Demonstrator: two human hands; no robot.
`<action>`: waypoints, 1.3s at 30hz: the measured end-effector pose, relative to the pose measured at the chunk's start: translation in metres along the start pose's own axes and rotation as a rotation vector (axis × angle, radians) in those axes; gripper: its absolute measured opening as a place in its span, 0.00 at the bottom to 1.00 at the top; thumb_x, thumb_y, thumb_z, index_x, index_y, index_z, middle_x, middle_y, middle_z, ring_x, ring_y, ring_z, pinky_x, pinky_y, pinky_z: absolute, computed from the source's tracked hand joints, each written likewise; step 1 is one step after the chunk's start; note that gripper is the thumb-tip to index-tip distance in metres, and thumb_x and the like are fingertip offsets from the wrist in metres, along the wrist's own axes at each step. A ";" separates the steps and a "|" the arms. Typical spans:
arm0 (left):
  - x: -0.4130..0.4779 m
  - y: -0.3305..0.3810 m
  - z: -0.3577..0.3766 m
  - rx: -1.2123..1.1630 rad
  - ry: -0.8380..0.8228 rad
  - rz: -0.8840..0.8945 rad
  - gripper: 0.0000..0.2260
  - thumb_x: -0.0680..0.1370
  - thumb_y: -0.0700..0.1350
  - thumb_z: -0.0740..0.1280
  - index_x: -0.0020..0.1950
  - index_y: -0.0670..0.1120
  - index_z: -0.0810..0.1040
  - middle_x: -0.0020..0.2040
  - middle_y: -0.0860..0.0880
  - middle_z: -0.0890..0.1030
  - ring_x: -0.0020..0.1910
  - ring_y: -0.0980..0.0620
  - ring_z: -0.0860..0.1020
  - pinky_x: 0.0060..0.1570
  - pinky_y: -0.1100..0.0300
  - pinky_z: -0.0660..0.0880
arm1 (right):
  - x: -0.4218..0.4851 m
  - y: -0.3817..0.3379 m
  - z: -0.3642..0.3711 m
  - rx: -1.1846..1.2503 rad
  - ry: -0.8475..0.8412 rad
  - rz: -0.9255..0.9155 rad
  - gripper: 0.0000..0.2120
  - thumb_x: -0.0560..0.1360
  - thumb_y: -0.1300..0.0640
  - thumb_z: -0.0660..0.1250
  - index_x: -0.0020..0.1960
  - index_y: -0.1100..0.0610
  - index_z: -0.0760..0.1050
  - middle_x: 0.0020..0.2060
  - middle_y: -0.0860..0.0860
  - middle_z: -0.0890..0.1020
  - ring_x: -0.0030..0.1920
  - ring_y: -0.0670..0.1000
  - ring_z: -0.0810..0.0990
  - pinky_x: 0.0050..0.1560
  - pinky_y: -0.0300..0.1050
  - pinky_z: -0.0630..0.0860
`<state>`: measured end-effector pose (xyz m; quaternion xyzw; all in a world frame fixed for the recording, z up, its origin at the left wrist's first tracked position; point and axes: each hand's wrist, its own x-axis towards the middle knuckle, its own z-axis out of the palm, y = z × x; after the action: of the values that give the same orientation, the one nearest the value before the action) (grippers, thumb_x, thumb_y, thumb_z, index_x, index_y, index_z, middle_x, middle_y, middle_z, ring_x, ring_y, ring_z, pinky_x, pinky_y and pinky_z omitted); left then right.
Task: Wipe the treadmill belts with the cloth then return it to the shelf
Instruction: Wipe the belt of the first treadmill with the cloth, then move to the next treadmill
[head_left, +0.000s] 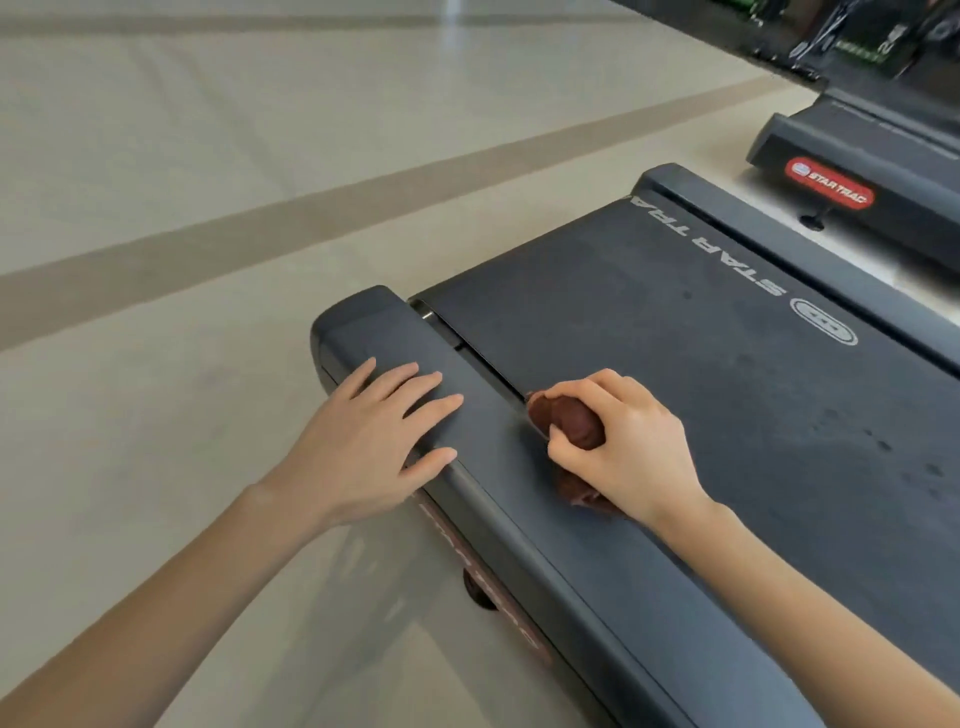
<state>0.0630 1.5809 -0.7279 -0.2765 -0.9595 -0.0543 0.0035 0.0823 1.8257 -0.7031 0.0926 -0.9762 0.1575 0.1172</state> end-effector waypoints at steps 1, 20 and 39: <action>-0.008 -0.010 -0.006 0.013 0.012 -0.038 0.28 0.76 0.61 0.48 0.68 0.50 0.73 0.67 0.47 0.74 0.68 0.46 0.70 0.67 0.45 0.64 | 0.006 -0.013 0.003 -0.004 -0.005 -0.054 0.12 0.68 0.51 0.70 0.52 0.46 0.79 0.45 0.44 0.79 0.46 0.50 0.76 0.44 0.44 0.74; -0.093 -0.103 -0.096 0.015 -0.107 -0.657 0.24 0.75 0.58 0.53 0.62 0.49 0.79 0.58 0.47 0.81 0.58 0.46 0.79 0.56 0.48 0.76 | 0.142 -0.161 0.027 0.324 -0.186 -0.374 0.15 0.64 0.57 0.77 0.50 0.52 0.81 0.44 0.49 0.80 0.43 0.55 0.78 0.40 0.47 0.75; -0.096 -0.075 -0.550 -0.015 -0.077 -0.492 0.22 0.73 0.56 0.65 0.66 0.51 0.75 0.62 0.49 0.78 0.62 0.46 0.76 0.62 0.47 0.72 | 0.247 -0.310 -0.399 0.307 -0.297 -0.235 0.15 0.65 0.56 0.76 0.51 0.52 0.80 0.46 0.48 0.81 0.44 0.53 0.78 0.41 0.48 0.78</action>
<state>0.0914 1.4085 -0.1928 -0.0366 -0.9969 -0.0499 -0.0482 -0.0070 1.6321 -0.1825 0.2443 -0.9299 0.2738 -0.0256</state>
